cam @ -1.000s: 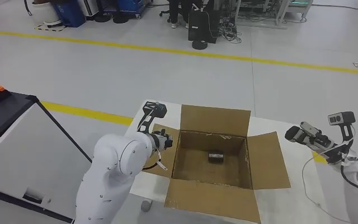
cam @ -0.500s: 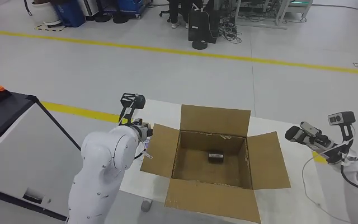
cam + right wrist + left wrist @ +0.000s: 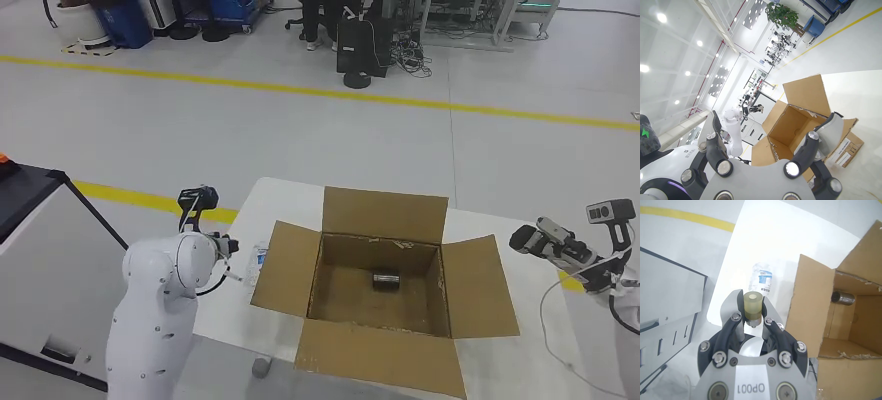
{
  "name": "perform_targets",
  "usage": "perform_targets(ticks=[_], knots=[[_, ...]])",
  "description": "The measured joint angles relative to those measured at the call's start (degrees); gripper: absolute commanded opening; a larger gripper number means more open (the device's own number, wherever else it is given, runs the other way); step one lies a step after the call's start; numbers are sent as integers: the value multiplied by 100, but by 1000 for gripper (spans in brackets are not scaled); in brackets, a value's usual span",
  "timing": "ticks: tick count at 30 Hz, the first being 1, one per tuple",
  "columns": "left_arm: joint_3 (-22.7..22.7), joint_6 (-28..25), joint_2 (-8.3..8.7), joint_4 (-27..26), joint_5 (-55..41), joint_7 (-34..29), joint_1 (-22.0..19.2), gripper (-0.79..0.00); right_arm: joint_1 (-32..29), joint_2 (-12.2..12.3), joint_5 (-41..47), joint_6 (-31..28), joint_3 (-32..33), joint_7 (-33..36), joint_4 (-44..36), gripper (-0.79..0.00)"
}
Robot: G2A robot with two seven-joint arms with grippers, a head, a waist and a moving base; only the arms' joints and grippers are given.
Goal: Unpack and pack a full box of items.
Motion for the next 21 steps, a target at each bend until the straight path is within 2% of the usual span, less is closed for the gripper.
perform_targets(ticks=[5, 8, 21], knots=[[-292, 0, -79, 126, 58, 0, 206, -785, 0, 0, 0, 0, 0, 0, 0, 0], [-307, 0, -122, 48, 94, 0, 304, -785, 0, 0, 0, 0, 0, 0, 0, 0], [-309, 0, -122, 38, 115, 0, 304, -785, 0, 0, 0, 0, 0, 0, 0, 0]])
